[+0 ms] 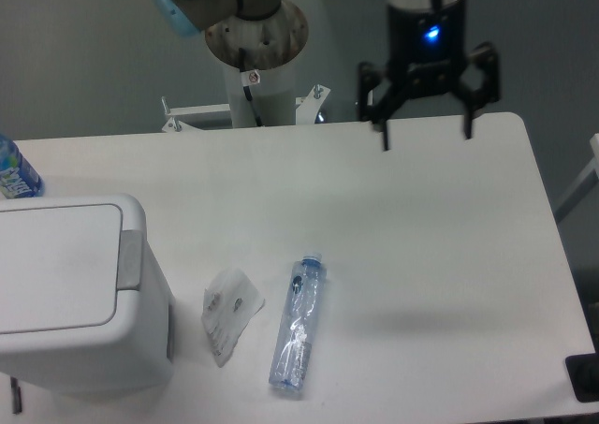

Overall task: Open the trash can
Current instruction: 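Move the open gripper over the white trash can lid and lower it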

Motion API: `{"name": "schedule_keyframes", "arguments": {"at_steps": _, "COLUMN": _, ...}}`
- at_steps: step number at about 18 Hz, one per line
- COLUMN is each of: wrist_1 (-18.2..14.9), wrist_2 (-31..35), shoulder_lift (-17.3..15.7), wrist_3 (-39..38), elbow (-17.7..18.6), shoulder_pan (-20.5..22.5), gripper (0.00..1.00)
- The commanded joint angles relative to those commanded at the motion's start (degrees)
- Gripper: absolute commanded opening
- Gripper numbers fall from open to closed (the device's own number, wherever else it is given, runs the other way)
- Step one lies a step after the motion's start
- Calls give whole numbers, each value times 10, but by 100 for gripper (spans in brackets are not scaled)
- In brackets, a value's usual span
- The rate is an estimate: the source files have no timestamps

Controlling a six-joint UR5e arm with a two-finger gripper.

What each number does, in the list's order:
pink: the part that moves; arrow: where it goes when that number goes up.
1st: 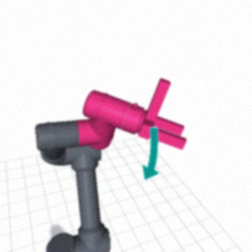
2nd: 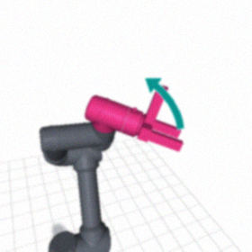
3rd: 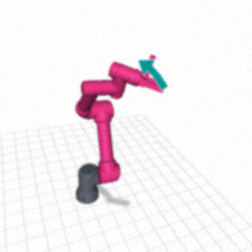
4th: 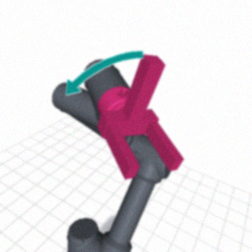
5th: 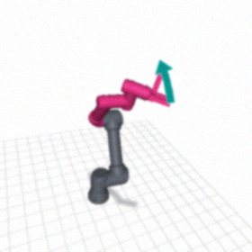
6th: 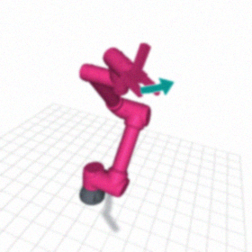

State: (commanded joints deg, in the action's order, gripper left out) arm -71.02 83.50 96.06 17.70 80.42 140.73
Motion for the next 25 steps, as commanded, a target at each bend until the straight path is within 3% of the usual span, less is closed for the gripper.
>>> {"name": "schedule_keyframes", "arguments": {"at_steps": 5, "wrist_1": 1, "wrist_2": -65, "shoulder_lift": 32, "wrist_3": -110, "elbow": -8, "shoulder_pan": -43, "gripper": 100}}
{"name": "schedule_keyframes", "arguments": {"at_steps": 11, "wrist_1": 40, "wrist_2": -146, "shoulder_lift": 47, "wrist_3": -157, "elbow": -7, "shoulder_pan": -66, "gripper": 100}}
{"name": "schedule_keyframes", "arguments": {"at_steps": 20, "wrist_1": 77, "wrist_2": -143, "shoulder_lift": 73, "wrist_3": -168, "elbow": -5, "shoulder_pan": -119, "gripper": 100}}
{"name": "schedule_keyframes", "arguments": {"at_steps": 25, "wrist_1": 79, "wrist_2": -142, "shoulder_lift": 81, "wrist_3": -168, "elbow": 0, "shoulder_pan": -135, "gripper": 100}}
